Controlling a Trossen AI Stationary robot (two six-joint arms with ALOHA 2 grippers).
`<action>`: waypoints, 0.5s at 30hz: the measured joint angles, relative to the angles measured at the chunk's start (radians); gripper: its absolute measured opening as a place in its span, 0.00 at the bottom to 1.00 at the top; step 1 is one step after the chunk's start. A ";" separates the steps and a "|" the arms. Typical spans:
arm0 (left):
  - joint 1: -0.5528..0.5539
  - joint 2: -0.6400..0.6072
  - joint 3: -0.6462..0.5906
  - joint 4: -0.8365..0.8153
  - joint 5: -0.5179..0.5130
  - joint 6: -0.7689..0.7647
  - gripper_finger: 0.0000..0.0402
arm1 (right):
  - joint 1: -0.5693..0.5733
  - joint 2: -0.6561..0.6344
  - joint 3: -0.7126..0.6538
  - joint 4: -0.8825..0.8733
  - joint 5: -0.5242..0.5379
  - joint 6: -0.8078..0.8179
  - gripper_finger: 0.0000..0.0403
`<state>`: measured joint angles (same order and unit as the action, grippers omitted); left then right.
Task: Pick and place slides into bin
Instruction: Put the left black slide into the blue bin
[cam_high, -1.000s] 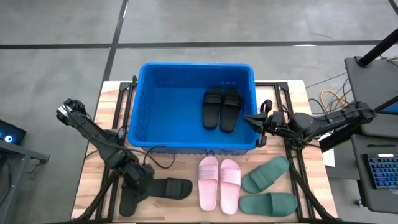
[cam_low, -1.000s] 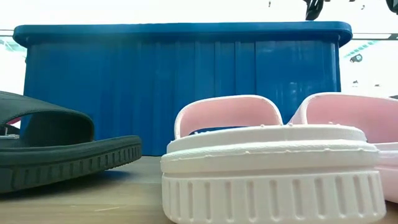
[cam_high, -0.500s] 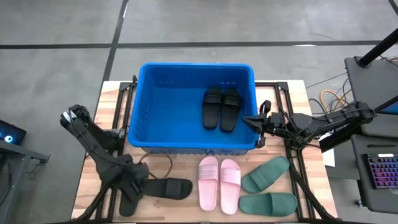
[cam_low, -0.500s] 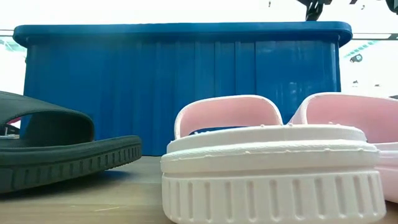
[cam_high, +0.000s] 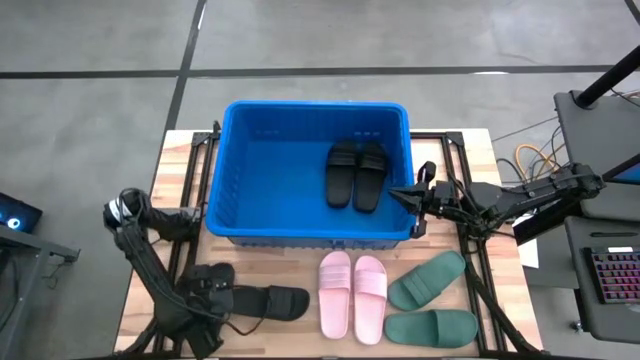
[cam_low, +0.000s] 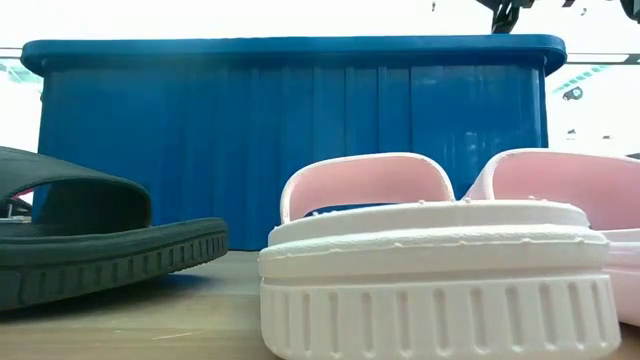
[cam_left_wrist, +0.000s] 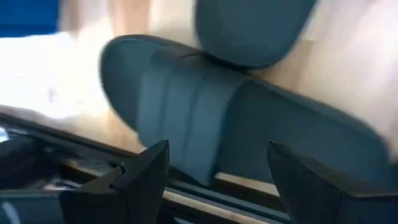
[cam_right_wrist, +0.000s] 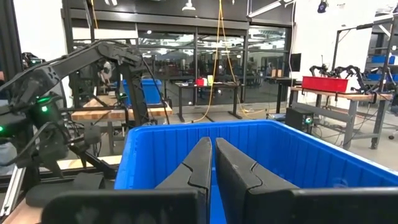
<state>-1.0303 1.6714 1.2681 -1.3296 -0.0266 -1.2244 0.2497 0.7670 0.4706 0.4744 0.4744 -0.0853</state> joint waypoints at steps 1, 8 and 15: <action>-0.003 0.007 -0.002 -0.009 -0.014 0.000 0.64 | 0.000 0.000 0.000 0.000 0.000 -0.001 0.03; -0.005 0.054 -0.025 -0.006 -0.036 0.000 0.64 | 0.000 0.000 0.000 -0.008 0.000 -0.002 0.03; -0.005 0.103 -0.033 -0.026 -0.035 -0.002 0.64 | 0.000 0.000 0.000 -0.008 0.007 -0.002 0.03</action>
<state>-1.0351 1.7741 1.2346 -1.3552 -0.0616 -1.2262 0.2497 0.7670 0.4706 0.4667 0.4818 -0.0868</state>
